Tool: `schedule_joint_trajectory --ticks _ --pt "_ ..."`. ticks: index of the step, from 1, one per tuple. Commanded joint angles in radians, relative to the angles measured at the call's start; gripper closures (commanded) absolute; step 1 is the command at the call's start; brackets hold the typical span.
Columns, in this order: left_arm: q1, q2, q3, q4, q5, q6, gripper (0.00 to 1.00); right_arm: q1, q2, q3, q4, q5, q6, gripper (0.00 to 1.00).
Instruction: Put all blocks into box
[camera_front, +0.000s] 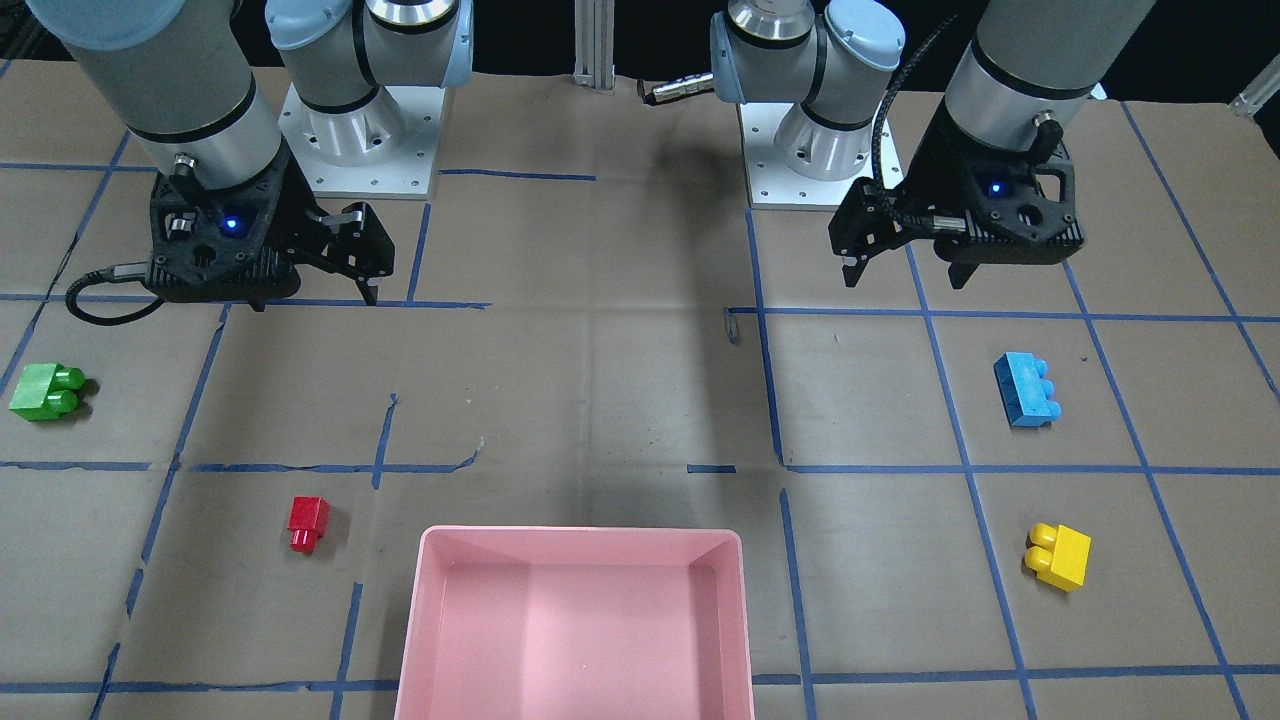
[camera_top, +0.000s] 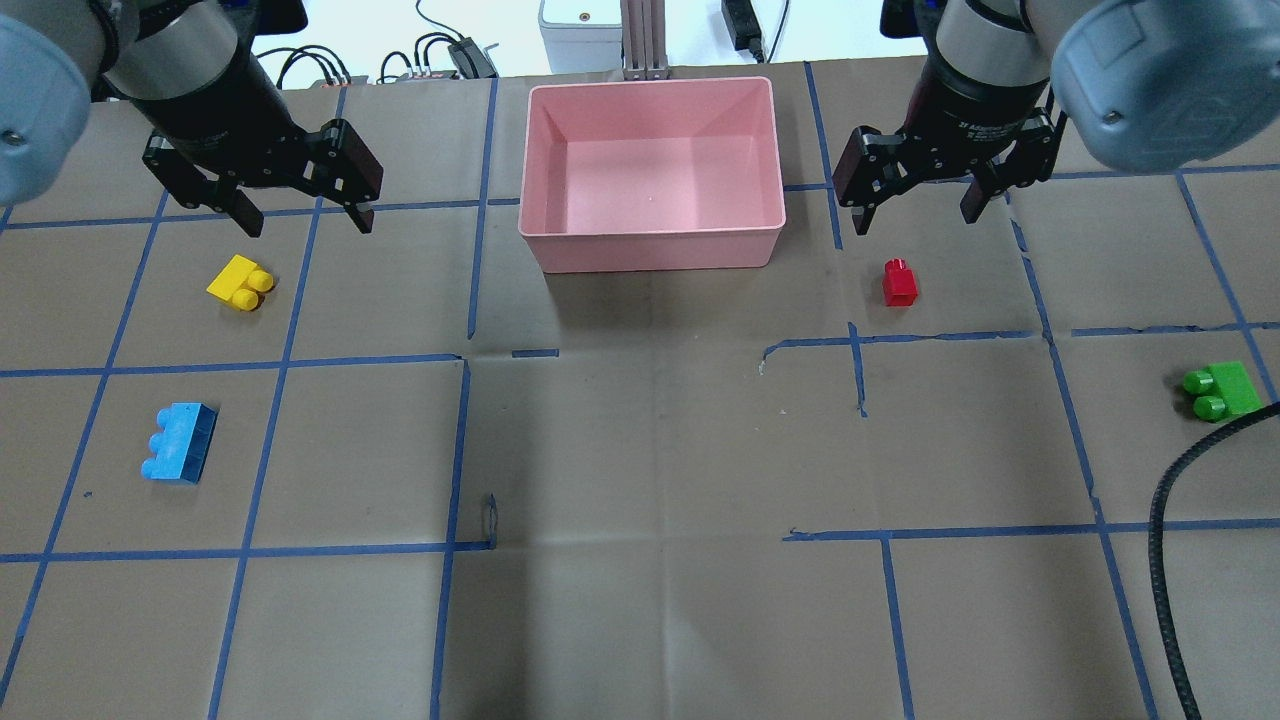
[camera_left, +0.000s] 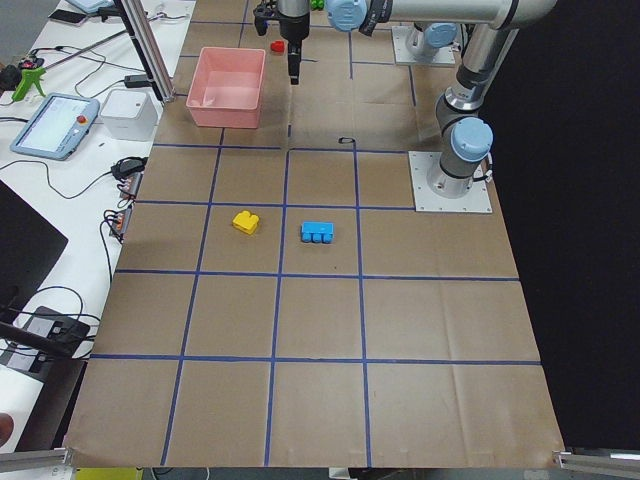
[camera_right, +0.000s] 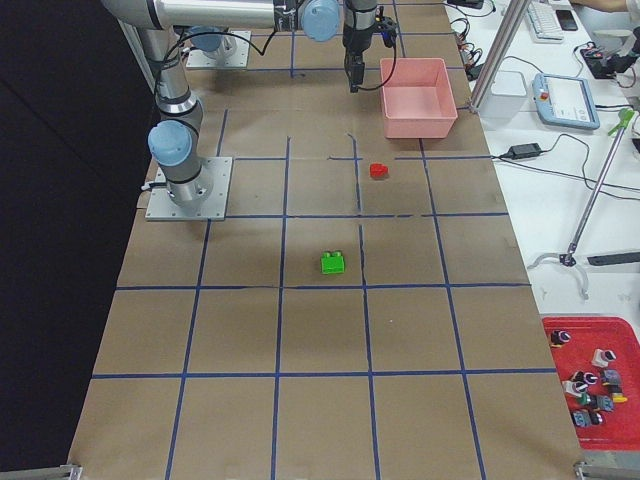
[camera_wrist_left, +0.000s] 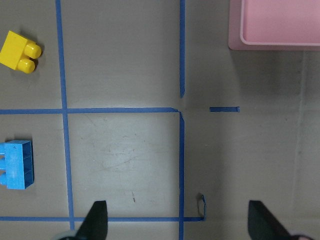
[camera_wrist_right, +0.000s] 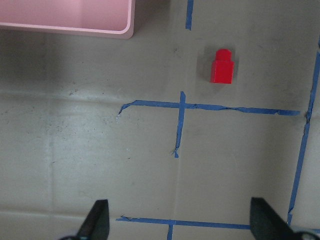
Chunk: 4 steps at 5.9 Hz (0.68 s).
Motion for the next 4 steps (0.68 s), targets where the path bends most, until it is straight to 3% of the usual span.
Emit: schedule_joint_trajectory --ticks 1,4 --pt "0.000 0.001 -0.005 0.000 -0.002 0.000 0.01 -0.001 0.000 0.004 0.000 0.000 -0.011 0.00" --pt "0.000 0.006 -0.005 0.000 -0.002 0.000 0.01 -0.001 0.002 0.007 -0.017 0.002 -0.006 0.00"
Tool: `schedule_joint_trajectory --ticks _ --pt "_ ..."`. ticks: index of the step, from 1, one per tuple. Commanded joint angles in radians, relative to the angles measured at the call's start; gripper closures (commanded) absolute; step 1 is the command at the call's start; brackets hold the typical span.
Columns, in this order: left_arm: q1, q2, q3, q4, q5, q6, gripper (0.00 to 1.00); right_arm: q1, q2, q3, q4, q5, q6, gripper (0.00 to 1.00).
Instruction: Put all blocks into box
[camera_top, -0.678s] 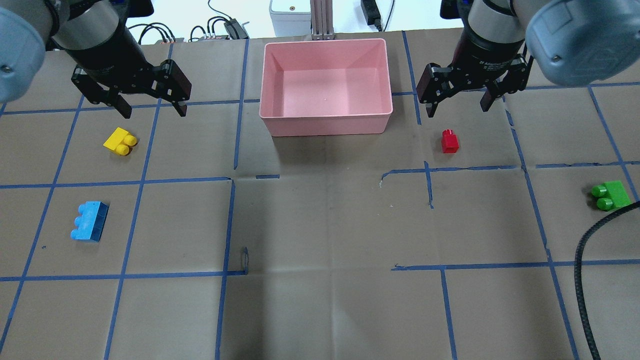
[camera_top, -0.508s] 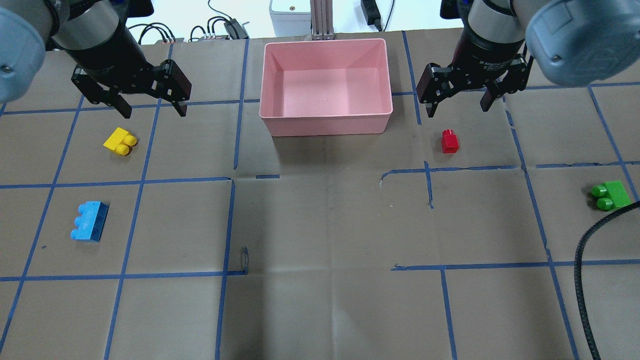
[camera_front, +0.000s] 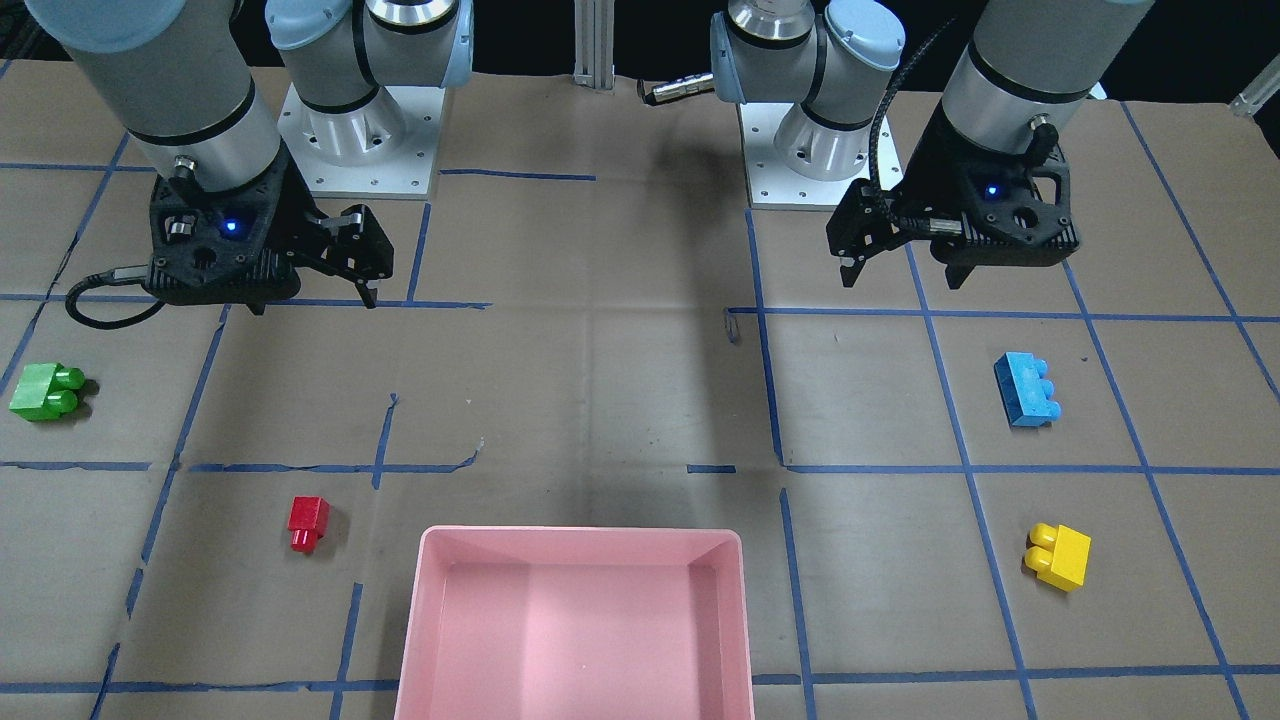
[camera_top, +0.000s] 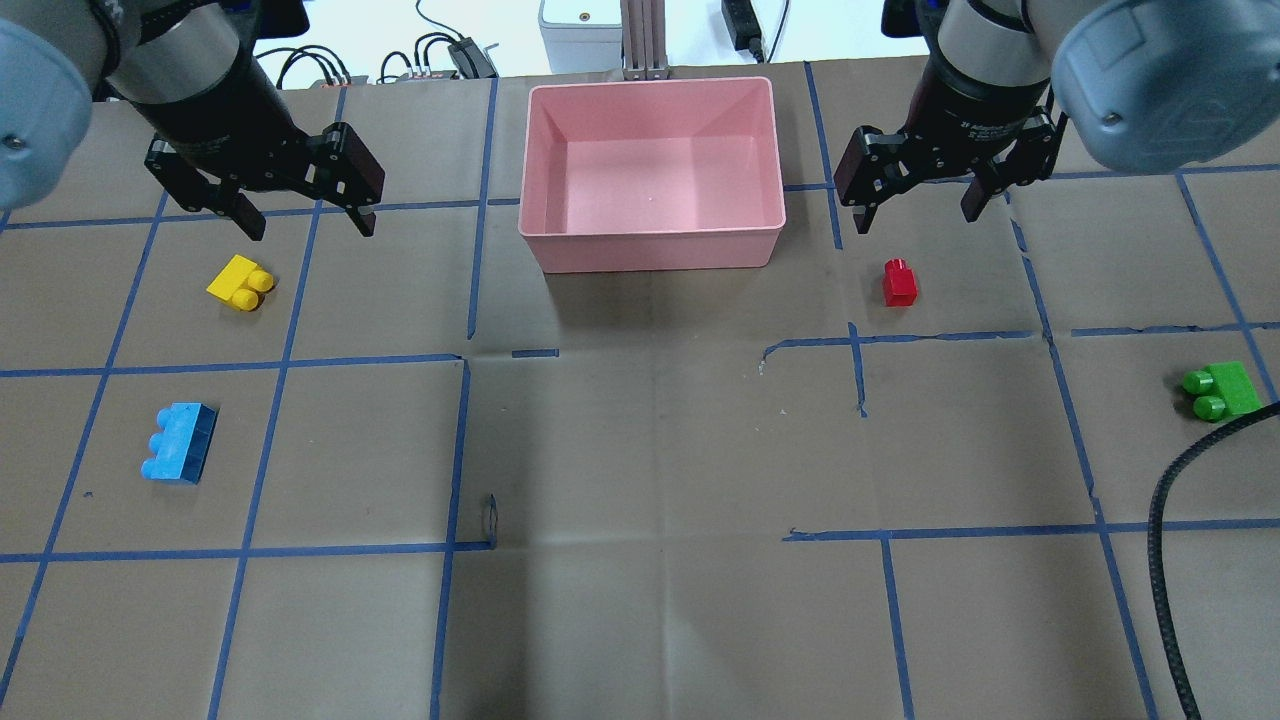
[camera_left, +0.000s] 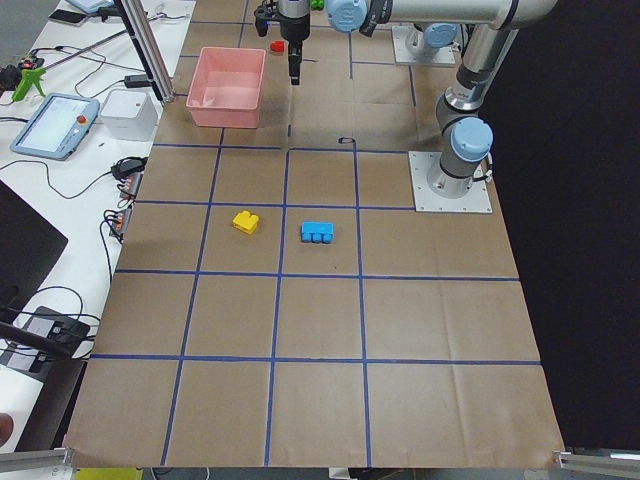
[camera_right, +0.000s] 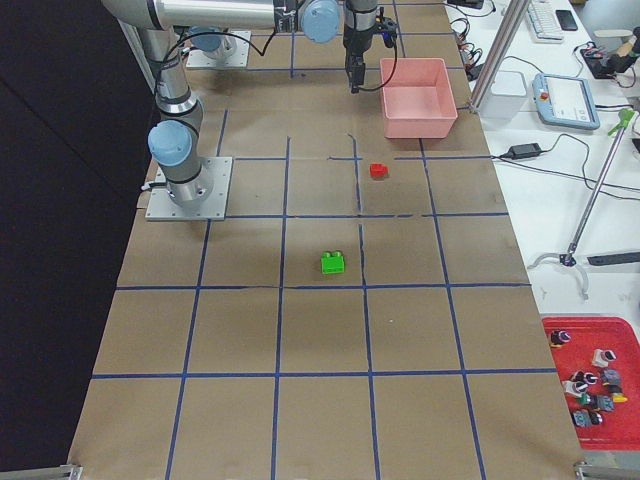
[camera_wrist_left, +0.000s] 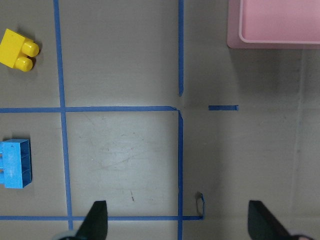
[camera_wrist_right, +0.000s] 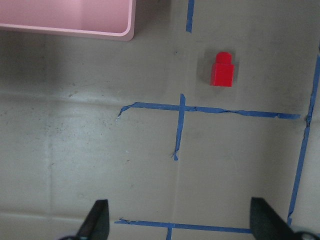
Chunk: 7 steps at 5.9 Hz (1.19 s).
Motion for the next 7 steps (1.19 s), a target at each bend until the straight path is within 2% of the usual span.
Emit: schedule_joint_trajectory --ticks 1,3,4,5,7 --pt "0.001 0.005 -0.001 0.000 -0.001 0.000 0.01 0.000 -0.002 0.002 -0.001 0.001 0.008 0.00" --pt "0.008 0.013 -0.007 -0.002 0.007 0.006 0.01 0.000 -0.001 0.005 -0.001 0.000 0.000 0.00" --pt "0.042 0.016 -0.009 -0.002 0.011 0.096 0.01 0.000 -0.001 0.005 -0.001 0.001 0.001 0.00" --pt "0.145 0.019 -0.009 -0.002 0.008 0.179 0.01 0.000 -0.002 0.005 -0.001 0.003 0.011 0.00" --pt "0.461 -0.013 -0.009 0.062 0.001 0.411 0.01 0.000 0.004 0.005 -0.001 0.001 0.000 0.00"
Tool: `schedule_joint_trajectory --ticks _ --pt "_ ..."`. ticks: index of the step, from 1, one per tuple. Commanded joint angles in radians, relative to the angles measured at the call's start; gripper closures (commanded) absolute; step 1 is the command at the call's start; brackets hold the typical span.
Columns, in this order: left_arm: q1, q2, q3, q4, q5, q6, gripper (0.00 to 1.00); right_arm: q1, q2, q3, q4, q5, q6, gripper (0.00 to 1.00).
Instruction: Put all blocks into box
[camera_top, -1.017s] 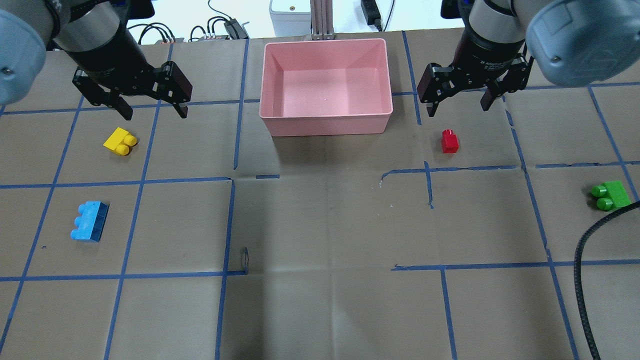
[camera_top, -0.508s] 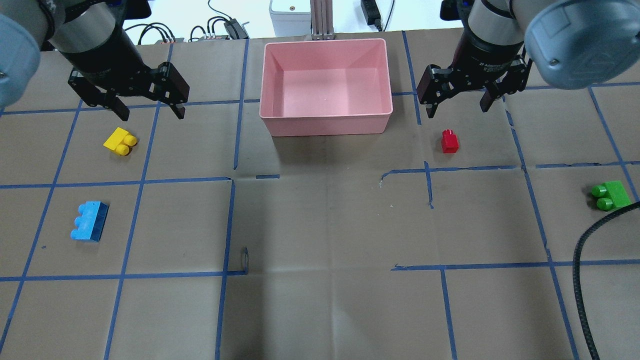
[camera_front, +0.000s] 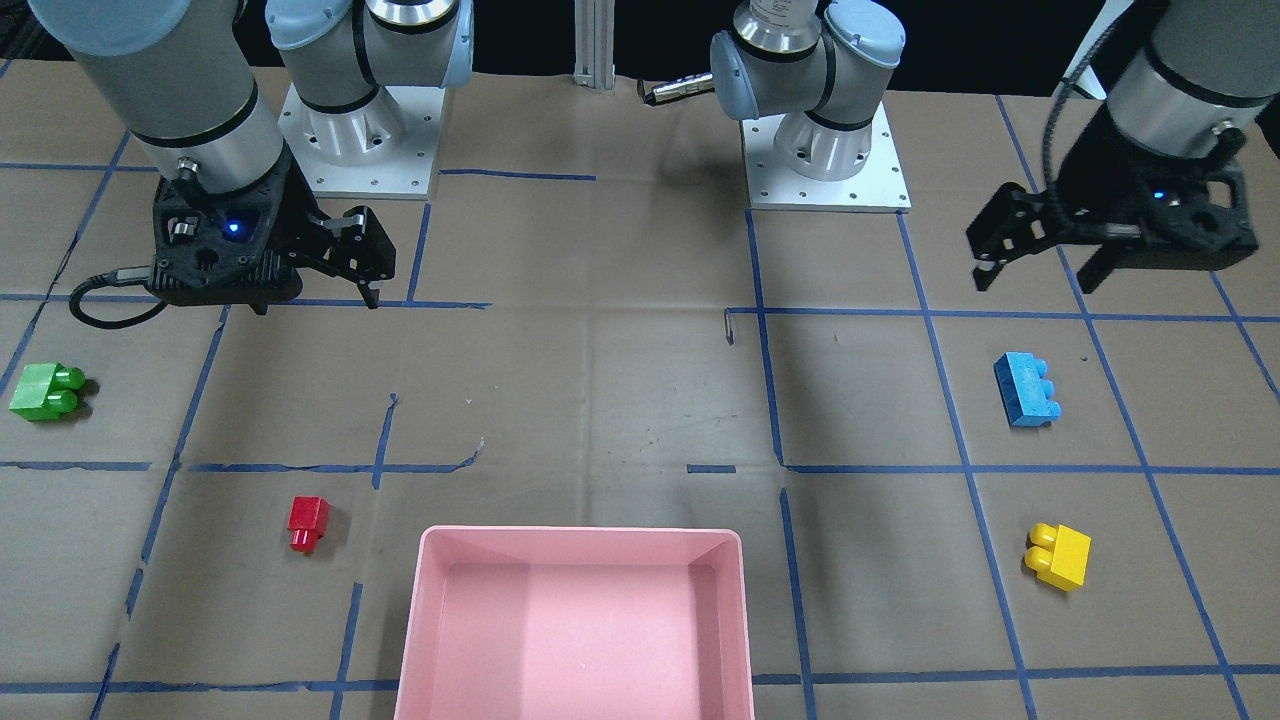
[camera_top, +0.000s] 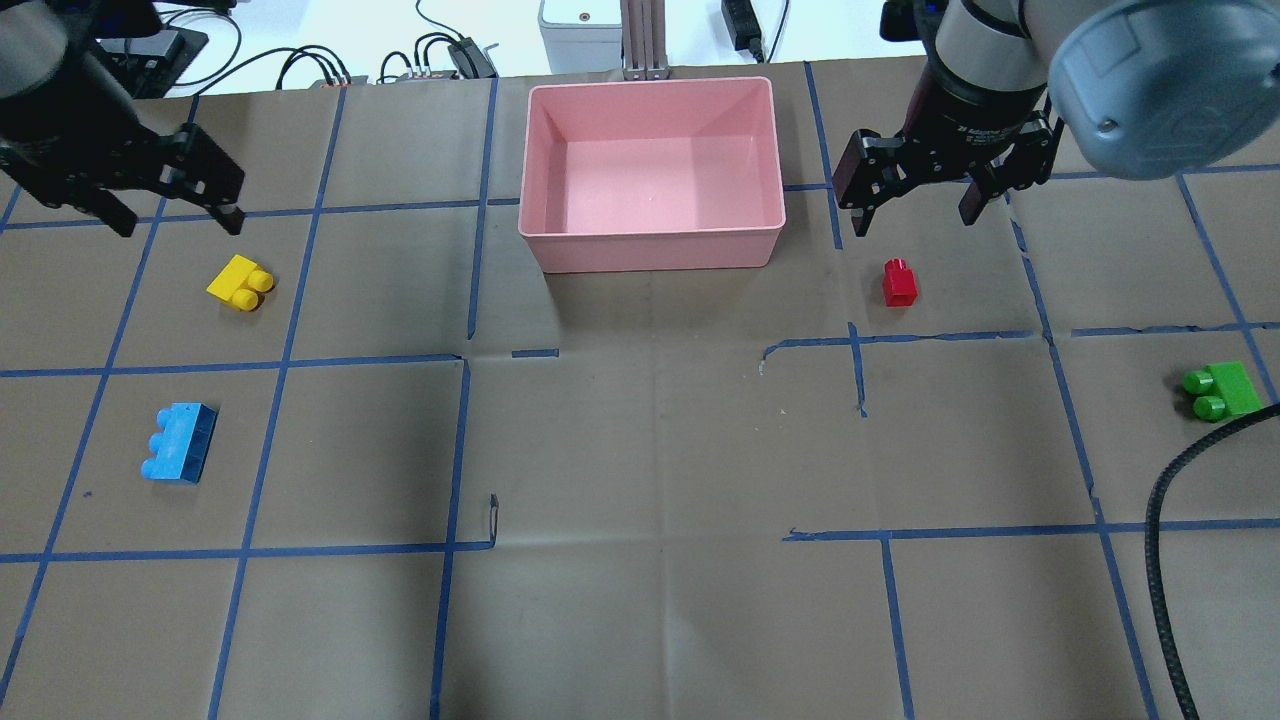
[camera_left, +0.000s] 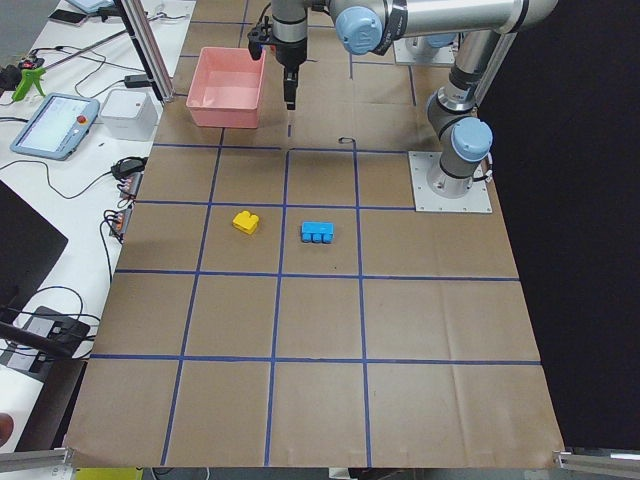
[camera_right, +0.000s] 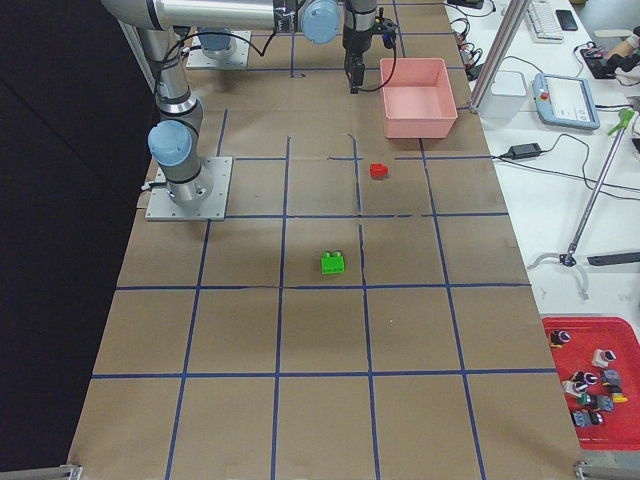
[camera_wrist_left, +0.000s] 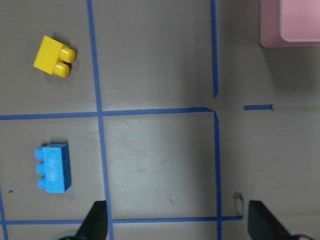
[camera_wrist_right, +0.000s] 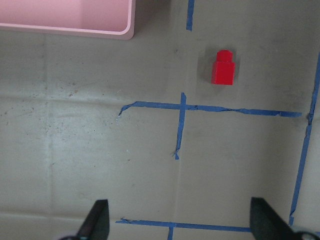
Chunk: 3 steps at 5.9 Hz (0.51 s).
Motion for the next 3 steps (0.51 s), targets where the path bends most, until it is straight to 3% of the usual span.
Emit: schedule_joint_trajectory --ticks 1,2,3 --pt "0.265 -0.067 -0.008 0.088 -0.006 0.242 0.01 -0.006 0.006 0.006 0.002 -0.002 -0.013 0.00" --pt "0.309 -0.126 -0.006 0.126 -0.014 0.264 0.01 -0.032 0.006 0.006 -0.002 -0.005 -0.098 0.00" --pt "0.305 -0.146 -0.009 0.131 -0.014 0.236 0.01 -0.136 0.000 0.008 0.001 -0.006 -0.233 0.00"
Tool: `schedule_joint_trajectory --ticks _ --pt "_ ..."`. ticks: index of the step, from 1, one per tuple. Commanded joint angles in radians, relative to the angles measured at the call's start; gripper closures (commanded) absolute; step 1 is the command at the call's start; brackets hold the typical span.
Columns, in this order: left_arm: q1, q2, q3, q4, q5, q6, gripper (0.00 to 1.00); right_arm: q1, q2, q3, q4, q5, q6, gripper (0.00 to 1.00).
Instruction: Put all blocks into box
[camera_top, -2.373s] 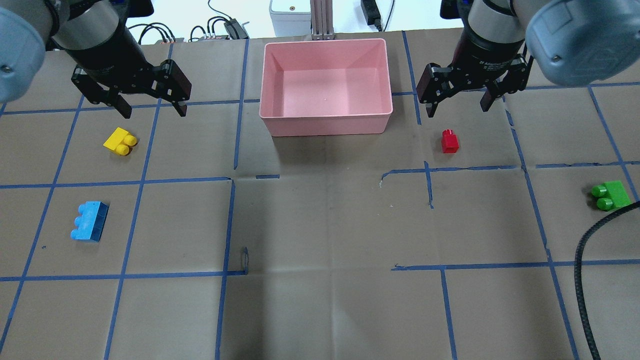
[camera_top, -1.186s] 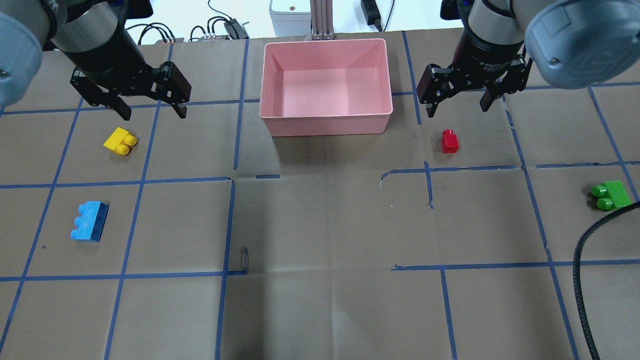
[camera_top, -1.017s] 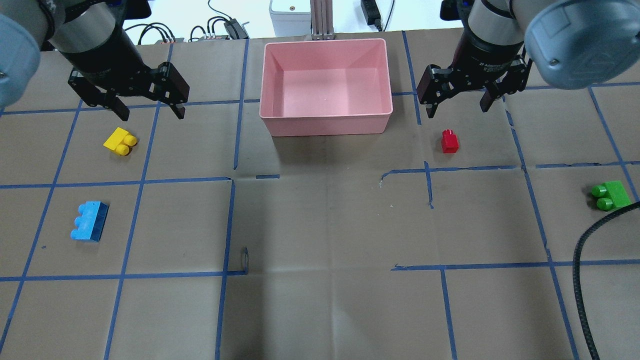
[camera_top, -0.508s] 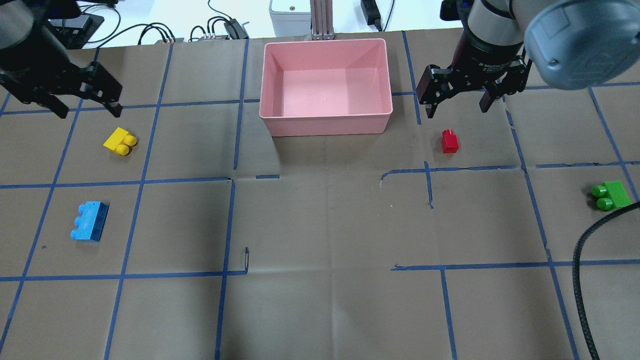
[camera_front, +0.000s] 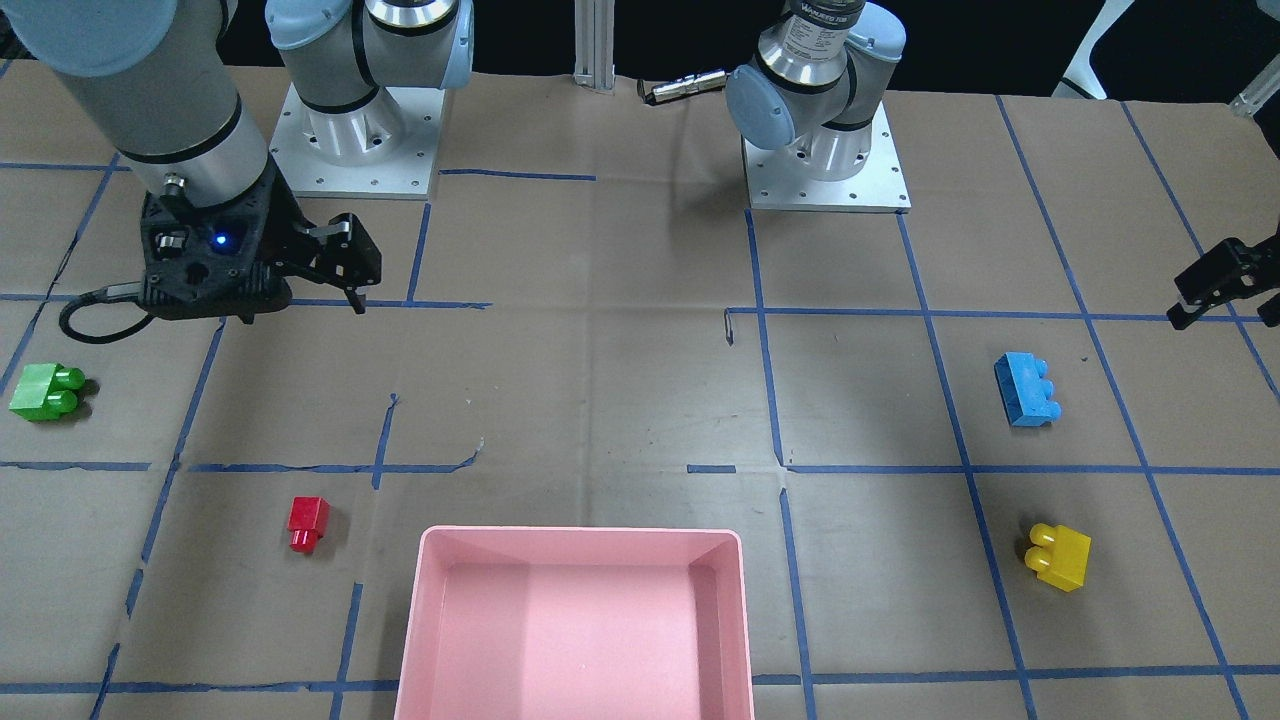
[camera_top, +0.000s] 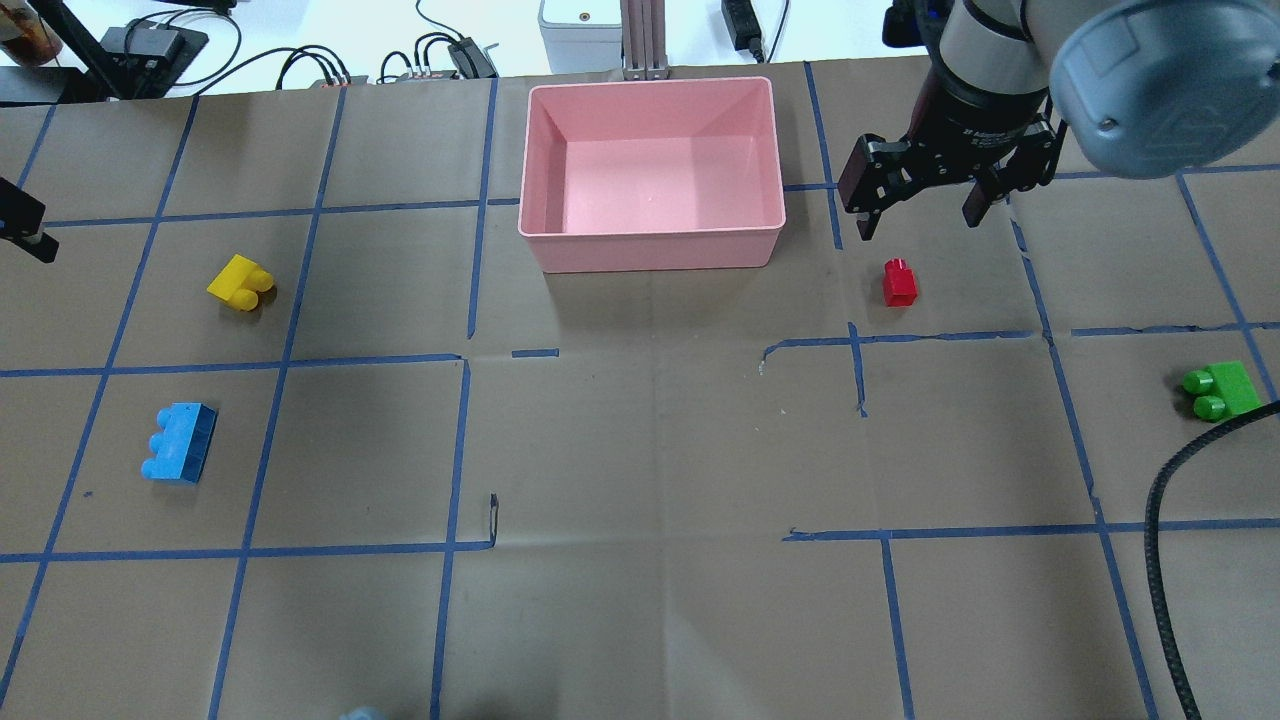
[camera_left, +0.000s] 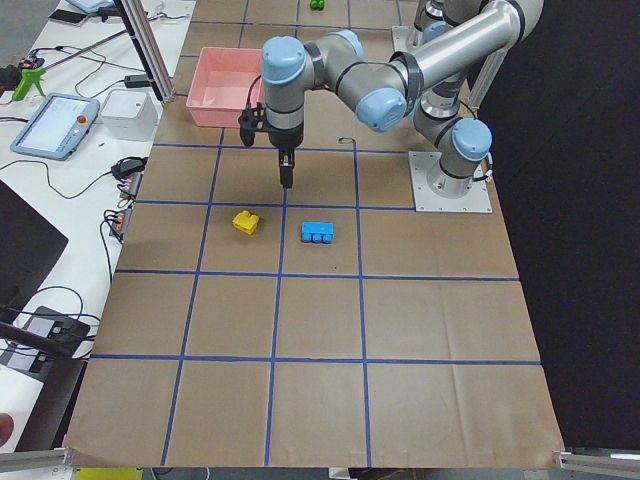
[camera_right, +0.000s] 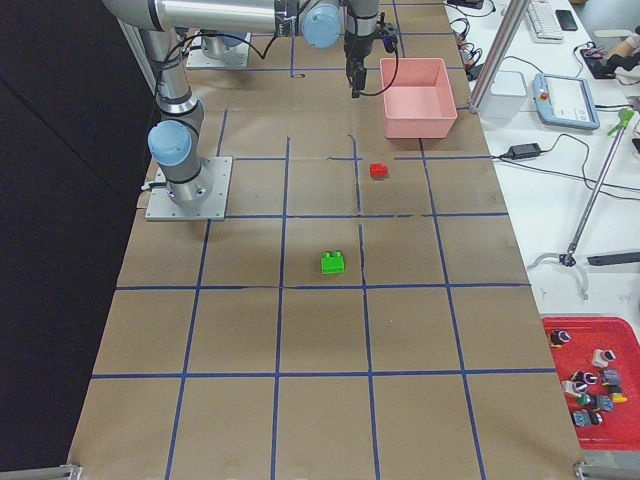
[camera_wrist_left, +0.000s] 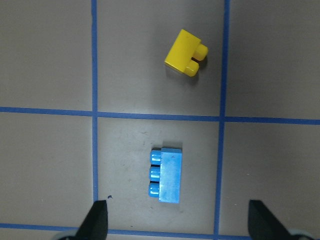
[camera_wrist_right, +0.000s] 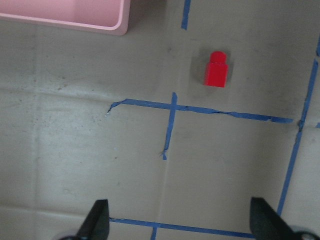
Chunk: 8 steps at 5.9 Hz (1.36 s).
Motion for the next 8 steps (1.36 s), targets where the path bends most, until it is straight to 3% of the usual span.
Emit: schedule_joint_trajectory --ticks 1,4,8 --pt "0.015 -0.036 -0.040 0.018 -0.026 -0.026 0.01 -0.227 -0.003 0.001 0.002 0.007 -0.269 0.00" --pt "0.015 -0.088 -0.256 0.276 -0.049 -0.039 0.01 -0.486 0.036 0.021 -0.053 0.007 -0.424 0.00" --pt "0.021 -0.177 -0.427 0.529 -0.046 -0.002 0.01 -0.656 0.073 0.338 -0.460 0.018 -0.512 0.00"
